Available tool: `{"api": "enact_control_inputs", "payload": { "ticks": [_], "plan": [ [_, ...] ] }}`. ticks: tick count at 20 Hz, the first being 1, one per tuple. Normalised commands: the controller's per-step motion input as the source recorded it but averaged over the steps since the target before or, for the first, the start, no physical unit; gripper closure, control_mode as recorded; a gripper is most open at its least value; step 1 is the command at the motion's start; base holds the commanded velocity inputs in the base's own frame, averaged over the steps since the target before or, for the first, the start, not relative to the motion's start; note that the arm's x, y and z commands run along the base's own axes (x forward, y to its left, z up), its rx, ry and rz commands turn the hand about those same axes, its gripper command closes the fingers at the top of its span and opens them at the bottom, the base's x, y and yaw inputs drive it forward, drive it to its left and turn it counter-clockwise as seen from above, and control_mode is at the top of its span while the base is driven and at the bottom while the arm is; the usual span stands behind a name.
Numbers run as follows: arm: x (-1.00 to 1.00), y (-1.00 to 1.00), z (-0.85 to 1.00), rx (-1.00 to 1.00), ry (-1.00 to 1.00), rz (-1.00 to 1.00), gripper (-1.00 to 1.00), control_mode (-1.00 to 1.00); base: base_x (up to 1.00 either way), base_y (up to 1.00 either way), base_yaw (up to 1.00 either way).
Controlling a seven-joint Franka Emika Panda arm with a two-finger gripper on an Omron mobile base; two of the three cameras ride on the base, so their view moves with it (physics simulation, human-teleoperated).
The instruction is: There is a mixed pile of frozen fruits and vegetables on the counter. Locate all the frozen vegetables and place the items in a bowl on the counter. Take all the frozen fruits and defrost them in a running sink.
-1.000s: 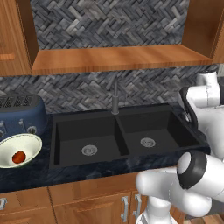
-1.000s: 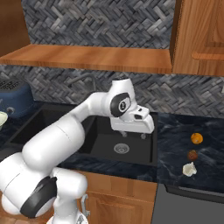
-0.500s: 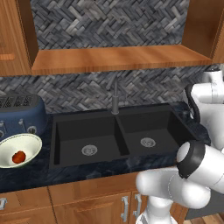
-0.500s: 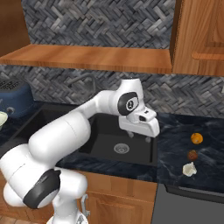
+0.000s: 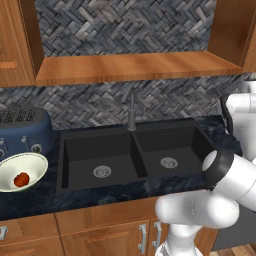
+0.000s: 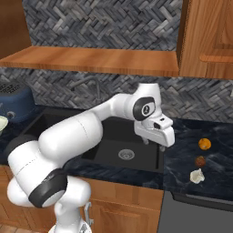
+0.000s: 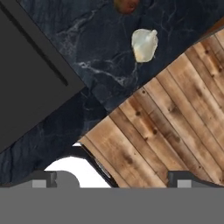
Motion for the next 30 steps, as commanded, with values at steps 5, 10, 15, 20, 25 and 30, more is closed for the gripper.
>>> {"api": "enact_control_inputs", "payload": {
  "ticks": [5,10,15,20,25,30],
  "plan": [
    [-0.04,-0.26,-0.01,0.01,0.0,-0.08,-1.0,-1.0,0.0,0.0,0.0],
    [-0.01,-0.26,-0.04,0.01,0.0,-0.05,-1.0,-1.0,0.0,0.0,0.0],
    [0.0,-0.22,-0.06,0.02,0.0,-0.05,-1.0,-1.0,0.0,0.0,0.0],
    [0.0,-0.2,-0.07,0.04,0.0,-0.05,-1.0,-1.0,0.0,0.0,0.0],
    [0.0,-0.21,-0.08,0.04,0.0,-0.06,-1.0,-1.0,0.0,0.0,0.0],
    [0.0,-0.2,-0.11,0.03,0.0,-0.05,-1.0,-1.0,0.0,0.0,0.0]
  ]
}}
